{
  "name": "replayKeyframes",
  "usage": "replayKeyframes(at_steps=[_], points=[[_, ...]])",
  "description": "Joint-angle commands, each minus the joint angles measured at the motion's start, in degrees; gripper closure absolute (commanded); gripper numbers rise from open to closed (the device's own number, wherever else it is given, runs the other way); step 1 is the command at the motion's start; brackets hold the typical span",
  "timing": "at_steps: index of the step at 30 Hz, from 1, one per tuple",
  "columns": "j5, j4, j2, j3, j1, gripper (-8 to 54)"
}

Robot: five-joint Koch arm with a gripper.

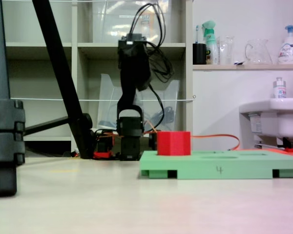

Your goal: Put the octagonal pillar block into the corresponding hole

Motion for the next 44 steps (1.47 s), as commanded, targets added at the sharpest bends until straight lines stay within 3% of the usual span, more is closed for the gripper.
replayKeyframes(at_steps=[1,5,9,17,21,25,44], points=[[-8.17,-14.85,5.27,4.22,1.85,7.4],[-15.91,-25.31,11.69,22.41,3.78,7.5],[-16.52,-33.75,18.11,40.17,4.48,7.6],[-16.17,-48.34,18.63,67.15,3.34,7.6],[-16.0,-43.51,18.54,70.22,2.55,7.6],[-15.12,-43.51,18.54,70.31,2.72,11.8],[-15.12,-43.51,18.46,70.31,2.72,11.7]])
